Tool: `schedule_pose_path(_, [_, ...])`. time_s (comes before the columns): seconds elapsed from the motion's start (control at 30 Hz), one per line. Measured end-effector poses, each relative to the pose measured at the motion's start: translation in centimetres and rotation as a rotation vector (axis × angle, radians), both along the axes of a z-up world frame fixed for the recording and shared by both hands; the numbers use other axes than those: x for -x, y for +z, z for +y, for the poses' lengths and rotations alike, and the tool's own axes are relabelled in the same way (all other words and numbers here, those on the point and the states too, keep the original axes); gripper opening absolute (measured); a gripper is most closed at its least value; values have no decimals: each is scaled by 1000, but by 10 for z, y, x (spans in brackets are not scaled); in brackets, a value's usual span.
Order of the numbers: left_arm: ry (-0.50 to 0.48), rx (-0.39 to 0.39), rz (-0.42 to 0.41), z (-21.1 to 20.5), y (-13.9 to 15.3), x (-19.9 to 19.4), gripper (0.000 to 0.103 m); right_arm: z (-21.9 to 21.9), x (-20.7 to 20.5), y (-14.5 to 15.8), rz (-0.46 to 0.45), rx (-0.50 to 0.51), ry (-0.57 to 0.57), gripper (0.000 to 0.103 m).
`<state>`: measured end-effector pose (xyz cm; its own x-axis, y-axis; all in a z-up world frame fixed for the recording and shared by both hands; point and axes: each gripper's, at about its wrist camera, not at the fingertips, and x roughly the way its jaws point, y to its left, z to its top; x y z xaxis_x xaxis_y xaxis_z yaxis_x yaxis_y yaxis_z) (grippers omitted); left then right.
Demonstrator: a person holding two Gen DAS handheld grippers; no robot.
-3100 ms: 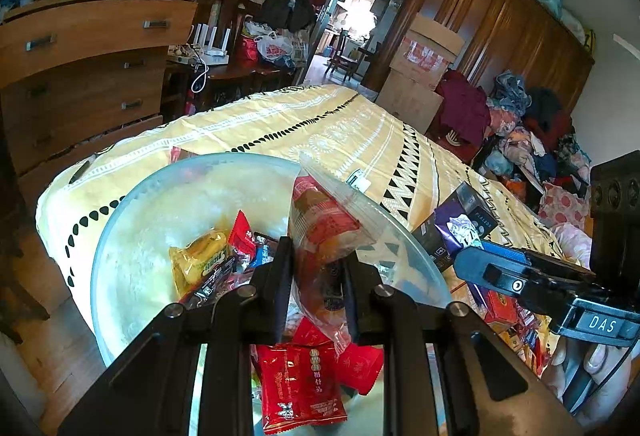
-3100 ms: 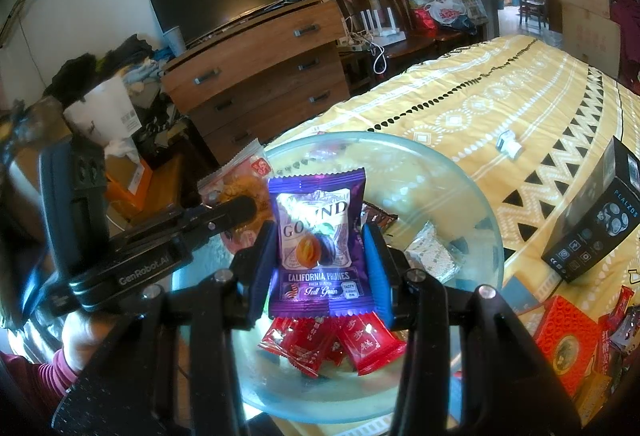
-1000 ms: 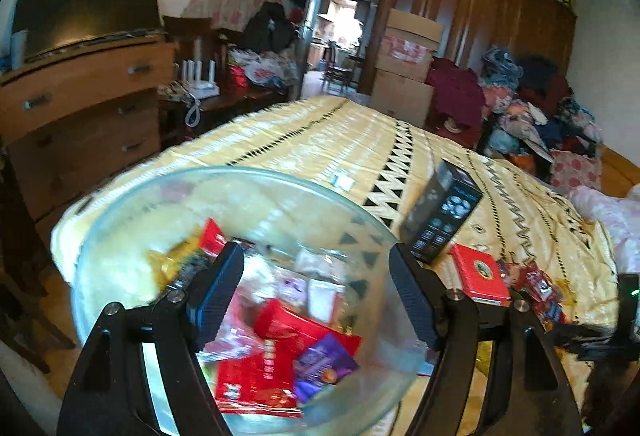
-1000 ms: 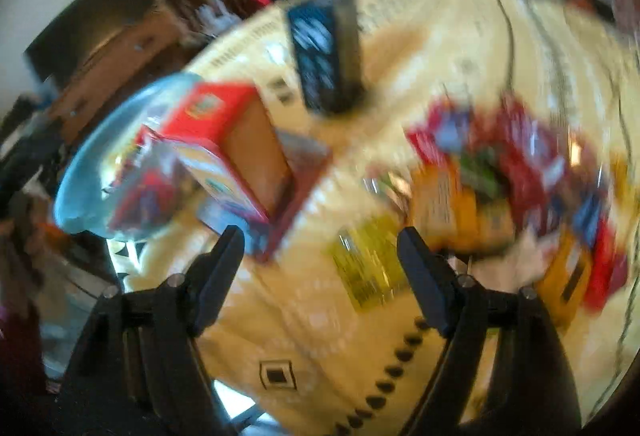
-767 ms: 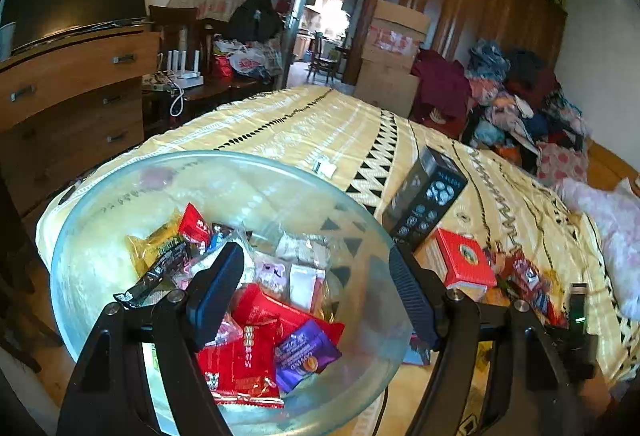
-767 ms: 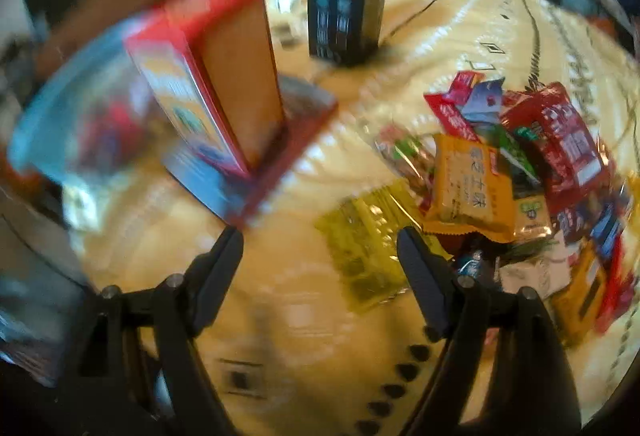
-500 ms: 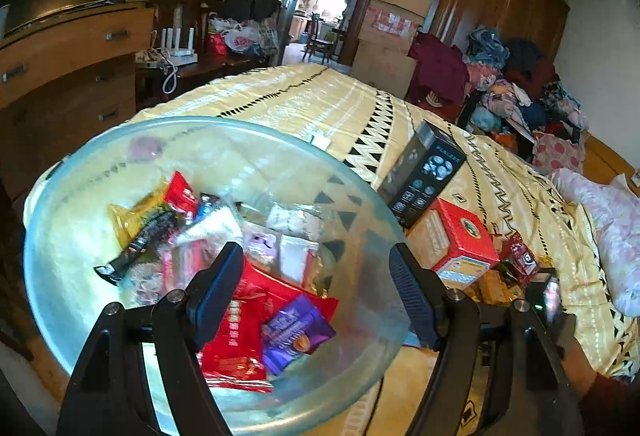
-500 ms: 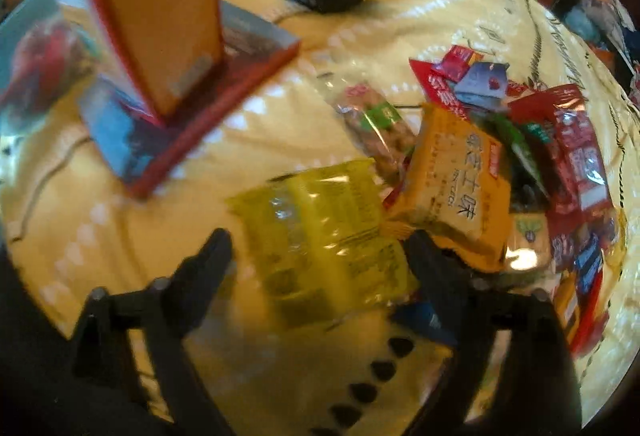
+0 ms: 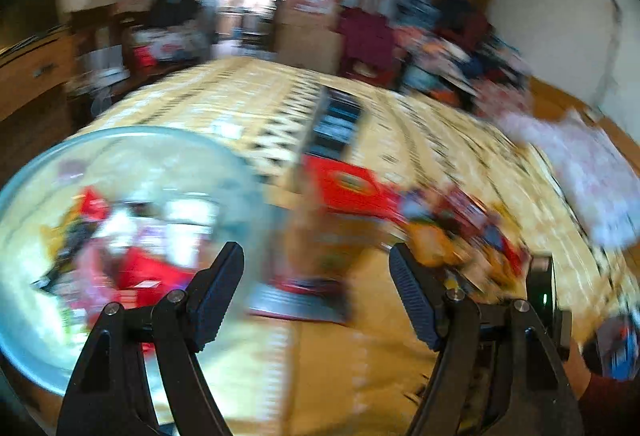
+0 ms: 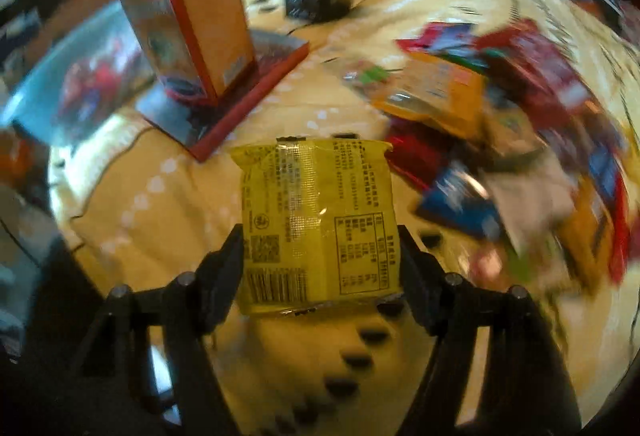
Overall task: Organize snacks
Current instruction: 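Grasp a yellow biscuit pack with the left tool while the right tool grasps a yellow clear-wrapped pack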
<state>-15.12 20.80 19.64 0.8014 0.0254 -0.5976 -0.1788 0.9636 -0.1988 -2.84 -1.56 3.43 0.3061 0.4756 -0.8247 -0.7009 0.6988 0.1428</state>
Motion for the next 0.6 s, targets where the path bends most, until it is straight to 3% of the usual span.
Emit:
schedule_pose_path(0.07, [-97, 13, 17, -32, -6, -14, 76, -31, 2, 4, 21, -44, -71, 72])
schedule_pose_path(0.1, [-159, 59, 31, -48, -13, -26, 76, -44, 0, 4, 30, -63, -104, 72])
schedule_pose_path(0.23, [-269, 132, 132, -92, -47, -87, 76, -96, -12, 1, 66, -137, -235, 72])
schedule_pose_path(0.3, [-282, 129, 185, -108, -64, -122, 76, -117, -15, -7, 94, -172, -281, 72])
schedule_pose_path(0.43, [-279, 193, 256, -126, -99, -190, 76, -132, -22, -21, 126, -210, -318, 72])
schedule_pose_path(0.6, [-284, 134, 330, -146, -132, -236, 76, -148, -16, -28, 143, -268, -321, 72])
